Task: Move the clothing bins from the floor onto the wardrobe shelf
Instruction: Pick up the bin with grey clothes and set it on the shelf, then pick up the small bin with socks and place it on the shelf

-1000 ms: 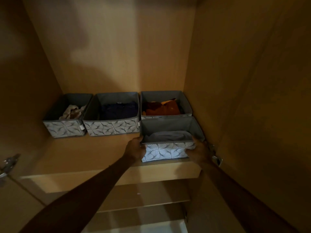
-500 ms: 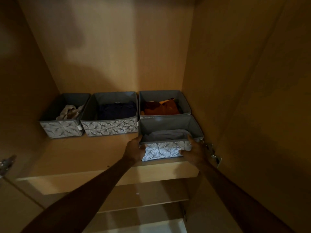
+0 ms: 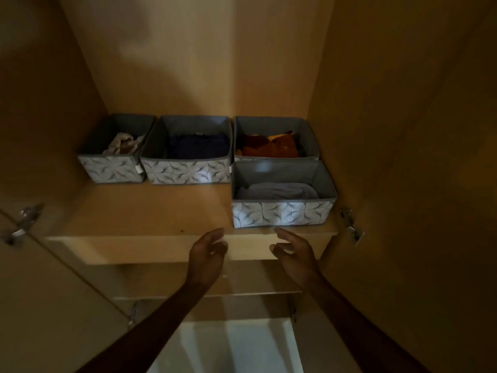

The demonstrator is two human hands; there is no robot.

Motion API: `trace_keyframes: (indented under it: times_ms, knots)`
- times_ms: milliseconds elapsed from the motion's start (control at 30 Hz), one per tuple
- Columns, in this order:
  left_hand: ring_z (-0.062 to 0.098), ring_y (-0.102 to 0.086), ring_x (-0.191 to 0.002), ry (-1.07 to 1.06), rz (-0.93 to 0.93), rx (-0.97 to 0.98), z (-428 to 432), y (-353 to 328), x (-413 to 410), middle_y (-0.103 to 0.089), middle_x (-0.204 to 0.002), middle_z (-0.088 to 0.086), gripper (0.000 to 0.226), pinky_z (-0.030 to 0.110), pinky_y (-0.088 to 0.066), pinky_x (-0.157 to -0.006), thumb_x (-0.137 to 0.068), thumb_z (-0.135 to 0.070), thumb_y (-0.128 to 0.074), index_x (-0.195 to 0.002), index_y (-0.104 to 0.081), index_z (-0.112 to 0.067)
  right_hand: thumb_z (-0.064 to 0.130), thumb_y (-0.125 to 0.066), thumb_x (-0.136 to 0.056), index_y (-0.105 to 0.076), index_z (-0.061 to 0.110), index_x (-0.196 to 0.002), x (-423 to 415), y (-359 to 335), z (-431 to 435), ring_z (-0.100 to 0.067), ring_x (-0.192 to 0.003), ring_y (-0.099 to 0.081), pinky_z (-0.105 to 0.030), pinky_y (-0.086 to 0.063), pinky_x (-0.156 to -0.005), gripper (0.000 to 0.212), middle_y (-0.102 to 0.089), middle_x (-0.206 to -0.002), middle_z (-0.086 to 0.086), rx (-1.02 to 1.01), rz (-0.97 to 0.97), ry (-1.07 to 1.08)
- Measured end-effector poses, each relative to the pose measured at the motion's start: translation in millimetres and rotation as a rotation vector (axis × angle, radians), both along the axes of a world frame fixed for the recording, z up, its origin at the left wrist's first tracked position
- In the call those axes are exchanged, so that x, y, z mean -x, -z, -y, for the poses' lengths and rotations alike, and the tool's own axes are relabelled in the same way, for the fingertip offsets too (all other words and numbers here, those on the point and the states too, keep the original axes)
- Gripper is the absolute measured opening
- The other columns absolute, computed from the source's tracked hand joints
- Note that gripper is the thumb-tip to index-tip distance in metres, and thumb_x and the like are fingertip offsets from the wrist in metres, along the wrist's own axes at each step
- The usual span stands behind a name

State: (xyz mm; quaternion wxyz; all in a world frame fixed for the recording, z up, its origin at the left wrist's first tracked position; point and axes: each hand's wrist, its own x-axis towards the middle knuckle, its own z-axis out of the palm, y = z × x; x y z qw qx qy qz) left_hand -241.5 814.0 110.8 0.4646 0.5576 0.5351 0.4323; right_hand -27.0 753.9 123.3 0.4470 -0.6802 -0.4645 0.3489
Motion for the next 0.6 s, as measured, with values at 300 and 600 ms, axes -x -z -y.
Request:
trace_keyframes:
  times_ms: [300, 600]
  knots:
    - [0.024, -0.066, -0.100, -0.248, 0.037, 0.258, 94.1, 40.8, 56.6, -0.072, -0.106, 0.005, 0.018, 0.040, -0.050, -0.088, -0.090, -0.010, -0.063, -0.104, -0.068, -0.021, 0.010, -0.071, -0.082, -0.059, 0.013, -0.127, 49.4, 45.8, 18.9, -0.016, -0.107, -0.063, -0.024, -0.052, -0.085, 0.046, -0.064, -0.122, -0.004, 0.204, -0.078, -0.286]
    - [0.016, -0.067, -0.099, -0.660, 0.059, 0.426, 231.9, 70.1, 84.5, -0.072, -0.108, -0.001, 0.024, 0.036, -0.052, -0.088, -0.092, -0.019, -0.061, -0.114, -0.068, -0.019, 0.028, -0.071, -0.082, -0.060, 0.026, -0.121, 103.0, 92.2, 66.6, -0.014, -0.107, -0.063, -0.032, -0.053, -0.092, 0.040, -0.066, -0.113, 0.003, 0.414, 0.008, -0.792]
